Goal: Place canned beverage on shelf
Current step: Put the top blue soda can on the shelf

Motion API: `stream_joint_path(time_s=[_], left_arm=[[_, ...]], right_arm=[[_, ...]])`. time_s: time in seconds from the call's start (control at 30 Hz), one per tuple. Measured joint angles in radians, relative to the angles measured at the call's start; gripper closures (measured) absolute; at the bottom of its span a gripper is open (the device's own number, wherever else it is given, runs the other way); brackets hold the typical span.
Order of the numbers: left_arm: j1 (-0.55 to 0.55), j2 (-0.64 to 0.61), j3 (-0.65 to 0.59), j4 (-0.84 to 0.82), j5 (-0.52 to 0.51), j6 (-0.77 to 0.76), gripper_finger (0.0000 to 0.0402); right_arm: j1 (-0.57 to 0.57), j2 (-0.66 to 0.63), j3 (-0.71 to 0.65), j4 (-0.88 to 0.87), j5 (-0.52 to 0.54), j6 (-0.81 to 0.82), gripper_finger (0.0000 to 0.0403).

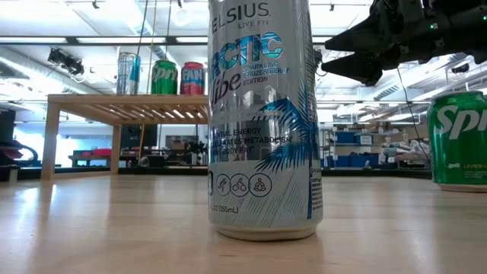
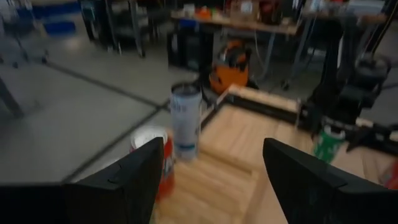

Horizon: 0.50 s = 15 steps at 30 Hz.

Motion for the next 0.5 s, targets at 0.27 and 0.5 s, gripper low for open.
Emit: stream_joint_path(time_s=[0.27,0.5], left_arm=[[0.000,0.106,0.034,-0.084,-0.007,-0.023,0.0125],[0.002,0.179,0.035,-0.083,-0.227,-0.020,0.0134]], right_arm=[[-0.005,0.000,0.000,0.006,0.012,0.000,0.0064],[-0.016,0.000,0.000,0.016,0.000,0.002,0.0064]])
